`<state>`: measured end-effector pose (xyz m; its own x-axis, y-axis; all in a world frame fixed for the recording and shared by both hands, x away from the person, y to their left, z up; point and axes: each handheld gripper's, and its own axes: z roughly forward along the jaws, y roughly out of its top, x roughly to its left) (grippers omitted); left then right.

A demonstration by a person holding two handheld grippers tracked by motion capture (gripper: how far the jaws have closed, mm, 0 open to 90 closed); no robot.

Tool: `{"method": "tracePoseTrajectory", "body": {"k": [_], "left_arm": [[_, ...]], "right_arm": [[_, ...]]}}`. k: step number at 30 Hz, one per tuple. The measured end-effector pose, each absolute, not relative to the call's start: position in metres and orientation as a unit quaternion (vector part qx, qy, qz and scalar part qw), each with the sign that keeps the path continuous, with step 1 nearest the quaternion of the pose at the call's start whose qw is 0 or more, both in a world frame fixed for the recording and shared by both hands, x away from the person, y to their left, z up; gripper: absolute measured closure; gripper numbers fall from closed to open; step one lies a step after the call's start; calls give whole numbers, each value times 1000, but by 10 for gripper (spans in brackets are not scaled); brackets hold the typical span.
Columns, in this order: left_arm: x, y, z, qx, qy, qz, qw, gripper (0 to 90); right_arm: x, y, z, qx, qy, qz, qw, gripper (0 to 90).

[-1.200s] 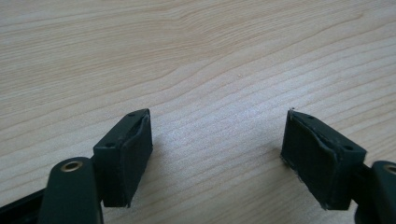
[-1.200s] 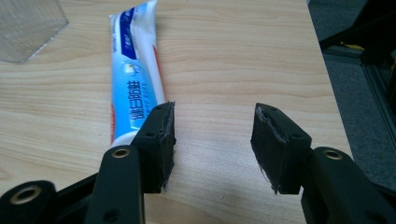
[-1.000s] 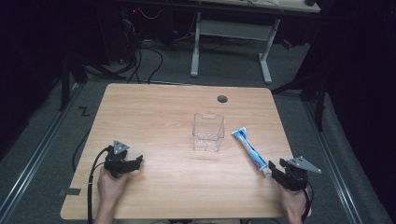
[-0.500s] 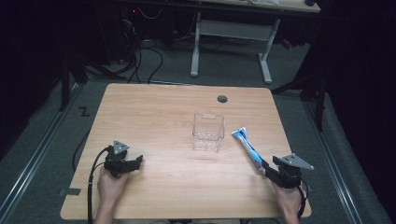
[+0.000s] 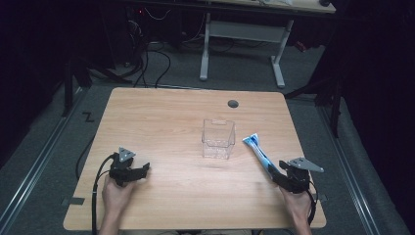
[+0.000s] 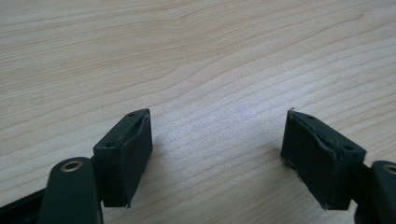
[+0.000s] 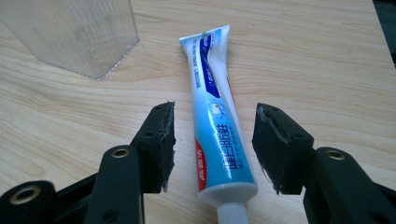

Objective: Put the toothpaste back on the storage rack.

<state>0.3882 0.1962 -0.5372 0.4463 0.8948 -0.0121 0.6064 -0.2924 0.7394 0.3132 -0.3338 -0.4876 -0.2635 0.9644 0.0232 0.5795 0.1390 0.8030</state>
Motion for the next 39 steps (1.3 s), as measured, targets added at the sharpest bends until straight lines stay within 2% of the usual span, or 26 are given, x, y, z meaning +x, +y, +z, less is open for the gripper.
{"method": "tracePoseTrajectory", "body": {"k": [32, 39], "left_arm": [[388, 196, -537, 776, 484, 208, 347, 250], [388, 196, -537, 776, 484, 208, 347, 250]], "right_arm": [[343, -321, -459, 519, 729, 368, 252, 477], [355, -319, -456, 521, 742, 354, 228, 457]]}}
